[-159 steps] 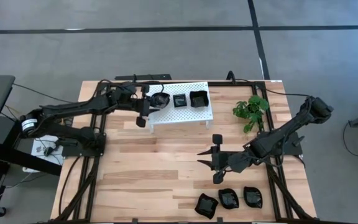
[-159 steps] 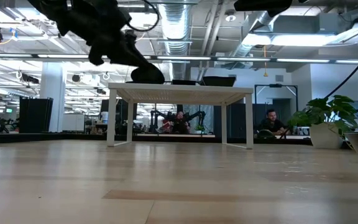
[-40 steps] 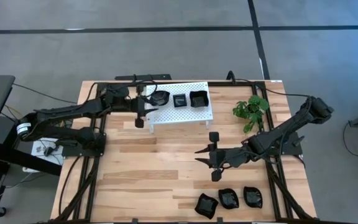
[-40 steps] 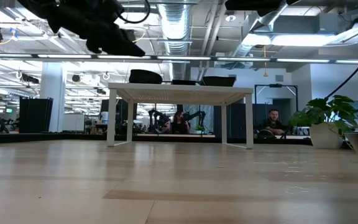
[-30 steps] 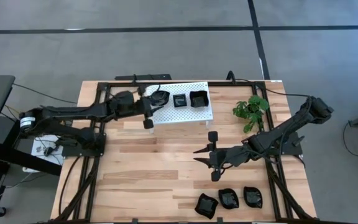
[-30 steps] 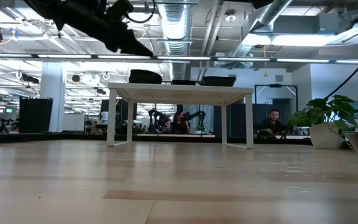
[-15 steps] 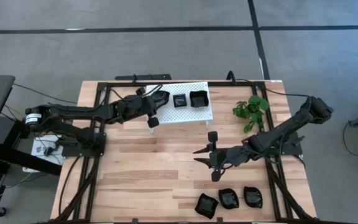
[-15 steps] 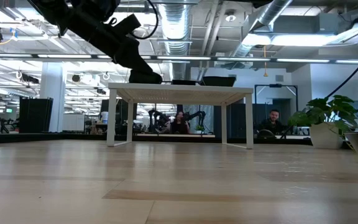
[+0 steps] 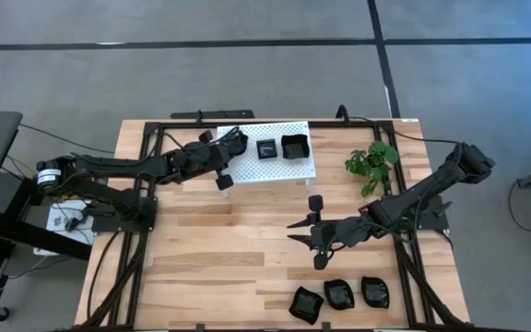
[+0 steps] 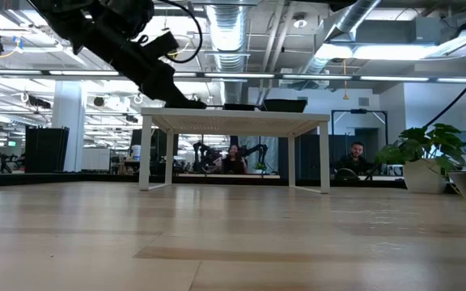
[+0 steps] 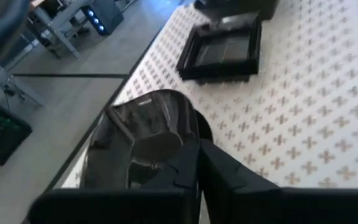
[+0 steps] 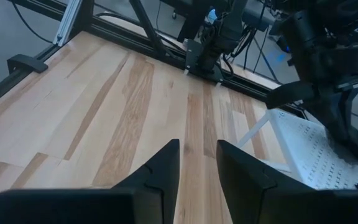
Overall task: Pick & Place Mini shaped plates
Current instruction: Stack the leaf-shaped plate on top of the leaf-shaped plate on the shelf
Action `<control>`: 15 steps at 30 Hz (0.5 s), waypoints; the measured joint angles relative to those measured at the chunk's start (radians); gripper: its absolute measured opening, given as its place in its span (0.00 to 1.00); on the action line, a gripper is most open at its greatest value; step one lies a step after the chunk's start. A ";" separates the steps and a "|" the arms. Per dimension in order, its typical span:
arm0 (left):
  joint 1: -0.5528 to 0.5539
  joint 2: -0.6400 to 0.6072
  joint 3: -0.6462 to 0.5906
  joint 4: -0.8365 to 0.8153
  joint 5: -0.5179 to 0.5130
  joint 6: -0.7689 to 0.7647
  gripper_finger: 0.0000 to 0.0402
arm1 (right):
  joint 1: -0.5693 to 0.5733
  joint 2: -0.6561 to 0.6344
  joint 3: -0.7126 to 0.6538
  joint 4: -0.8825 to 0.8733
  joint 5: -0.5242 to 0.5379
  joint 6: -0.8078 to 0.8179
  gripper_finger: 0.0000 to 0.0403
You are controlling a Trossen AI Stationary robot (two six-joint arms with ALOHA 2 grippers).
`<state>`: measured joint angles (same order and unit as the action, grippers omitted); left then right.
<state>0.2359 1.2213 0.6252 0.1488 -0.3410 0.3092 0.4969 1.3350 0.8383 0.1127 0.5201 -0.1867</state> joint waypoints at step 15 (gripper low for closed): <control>-0.031 -0.004 -0.004 0.009 0.000 0.155 0.03 | 0.000 0.000 0.000 0.000 0.000 -0.006 0.25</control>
<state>0.2050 1.2171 0.6212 0.1574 -0.3406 0.4646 0.4969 1.3350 0.8383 0.1127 0.5201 -0.1928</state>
